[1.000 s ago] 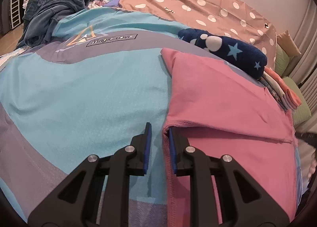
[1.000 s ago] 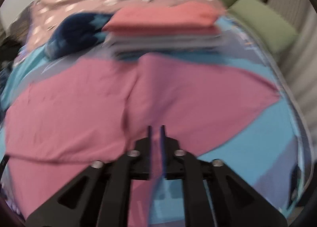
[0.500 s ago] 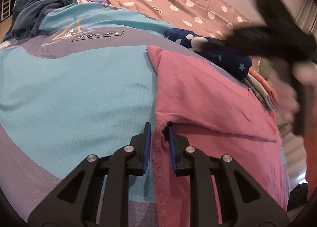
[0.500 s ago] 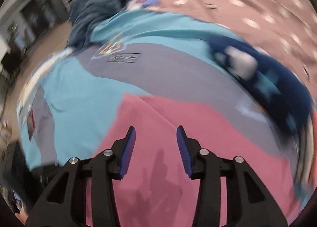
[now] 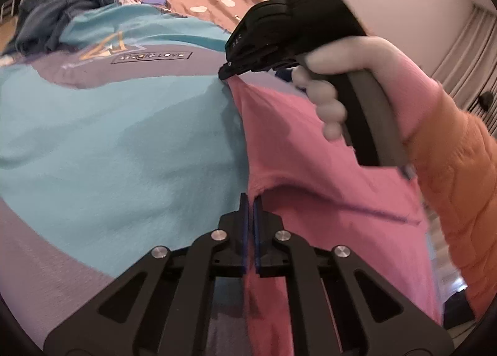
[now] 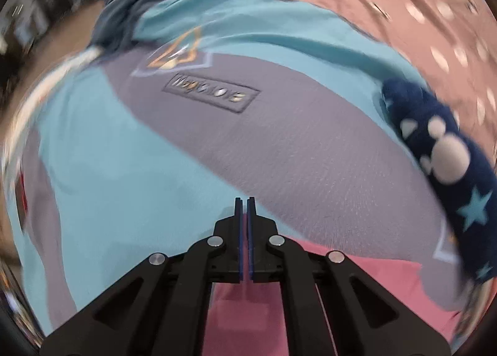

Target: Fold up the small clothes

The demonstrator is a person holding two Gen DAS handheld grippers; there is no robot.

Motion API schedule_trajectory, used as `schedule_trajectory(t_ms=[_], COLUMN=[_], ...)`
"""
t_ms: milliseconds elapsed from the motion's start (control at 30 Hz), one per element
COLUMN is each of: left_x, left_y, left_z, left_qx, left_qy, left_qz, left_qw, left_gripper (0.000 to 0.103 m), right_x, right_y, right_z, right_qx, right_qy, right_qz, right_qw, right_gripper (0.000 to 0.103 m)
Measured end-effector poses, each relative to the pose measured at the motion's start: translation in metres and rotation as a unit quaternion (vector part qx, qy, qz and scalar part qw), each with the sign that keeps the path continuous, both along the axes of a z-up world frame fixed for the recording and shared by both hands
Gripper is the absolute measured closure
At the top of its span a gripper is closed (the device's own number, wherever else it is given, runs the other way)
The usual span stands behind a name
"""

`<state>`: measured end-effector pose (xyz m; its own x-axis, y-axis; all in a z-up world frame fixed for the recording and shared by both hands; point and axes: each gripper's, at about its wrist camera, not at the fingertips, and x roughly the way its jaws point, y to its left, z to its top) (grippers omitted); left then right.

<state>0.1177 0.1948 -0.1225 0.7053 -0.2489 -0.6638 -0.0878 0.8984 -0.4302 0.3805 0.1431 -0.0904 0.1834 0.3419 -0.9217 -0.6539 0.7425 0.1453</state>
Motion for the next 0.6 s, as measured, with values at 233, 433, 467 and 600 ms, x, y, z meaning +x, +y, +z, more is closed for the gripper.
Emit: schedule_trajectory(t_ms=[233, 433, 467, 600], left_x=[-0.009, -0.031, -0.031, -0.003], left_y=[0.005, -0.010, -0.014, -0.035], left_z=[0.004, 0.038, 0.043, 0.049], left_qx=[-0.006, 0.011, 0.007, 0.005], left_qy=[-0.010, -0.118, -0.128, -0.098], left_qz=[0.002, -0.036, -0.046, -0.076], left_qw=[0.9999, 0.9923, 0.9907, 0.9923], left_gripper=[0.100, 0.100, 0.100, 0.066], right_x=[-0.009, -0.103, -0.116, -0.148], right_y=[-0.073, -0.211, -0.231, -0.298], right_z=[0.043, 0.061, 0.055, 0.001], right_qx=[0.088, 0.154, 0.155, 0.114], right_qy=[-0.030, -0.026, -0.023, 0.016], right_qz=[-0.052, -0.065, -0.071, -0.159], right_qw=[0.994, 0.986, 0.985, 0.981], right_gripper=[0.099, 0.092, 0.088, 0.074])
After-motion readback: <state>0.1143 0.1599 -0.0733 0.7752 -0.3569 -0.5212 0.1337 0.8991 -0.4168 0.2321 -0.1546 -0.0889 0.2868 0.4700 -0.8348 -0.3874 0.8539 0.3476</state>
